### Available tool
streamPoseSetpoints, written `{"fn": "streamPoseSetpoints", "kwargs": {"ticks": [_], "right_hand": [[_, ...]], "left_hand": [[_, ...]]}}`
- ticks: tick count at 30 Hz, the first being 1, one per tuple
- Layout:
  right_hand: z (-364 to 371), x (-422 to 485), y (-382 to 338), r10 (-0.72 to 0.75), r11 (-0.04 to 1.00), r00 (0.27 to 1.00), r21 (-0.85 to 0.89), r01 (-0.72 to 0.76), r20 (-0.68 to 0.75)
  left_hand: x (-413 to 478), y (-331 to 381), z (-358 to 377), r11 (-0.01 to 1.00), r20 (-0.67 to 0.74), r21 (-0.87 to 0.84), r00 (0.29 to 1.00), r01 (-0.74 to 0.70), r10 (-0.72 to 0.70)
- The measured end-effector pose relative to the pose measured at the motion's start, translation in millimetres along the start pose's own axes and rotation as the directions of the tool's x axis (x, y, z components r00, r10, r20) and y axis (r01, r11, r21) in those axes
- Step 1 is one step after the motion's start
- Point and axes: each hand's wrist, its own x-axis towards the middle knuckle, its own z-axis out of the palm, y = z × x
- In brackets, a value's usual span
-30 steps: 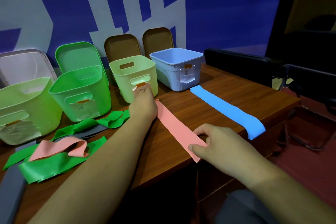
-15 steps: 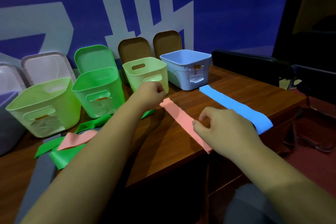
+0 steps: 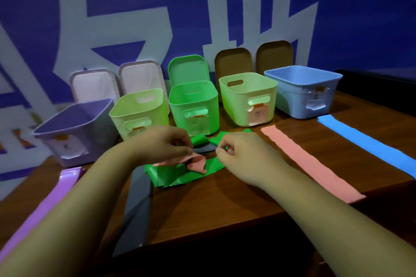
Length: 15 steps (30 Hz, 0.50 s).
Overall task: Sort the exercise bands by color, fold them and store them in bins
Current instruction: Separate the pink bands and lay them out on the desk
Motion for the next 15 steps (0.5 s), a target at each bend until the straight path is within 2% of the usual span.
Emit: {"fn": "streamPoseSetpoints", "kwargs": {"ticks": [4,7,15], "right_hand": [[29,36,-14,-0.022,1.0,0.995,0.004,0.022,0.101],[46,54,-14,-0.015,1.0,0.986,-0.004,0.016,0.167],[74,56,12,-0.038,0.981,0.993,0.192,0.016,0.111]], "left_hand": [[-10,-22,23,0.999,0.037,-0.026,0.998,-0.048,0.049],[-9,-33,31,0.994,-0.036,-0.071,0.996,-0.089,0.086],[-4,-51,46,0.972,-0.183,-0.147,0.971,-0.181,0.153]]}}
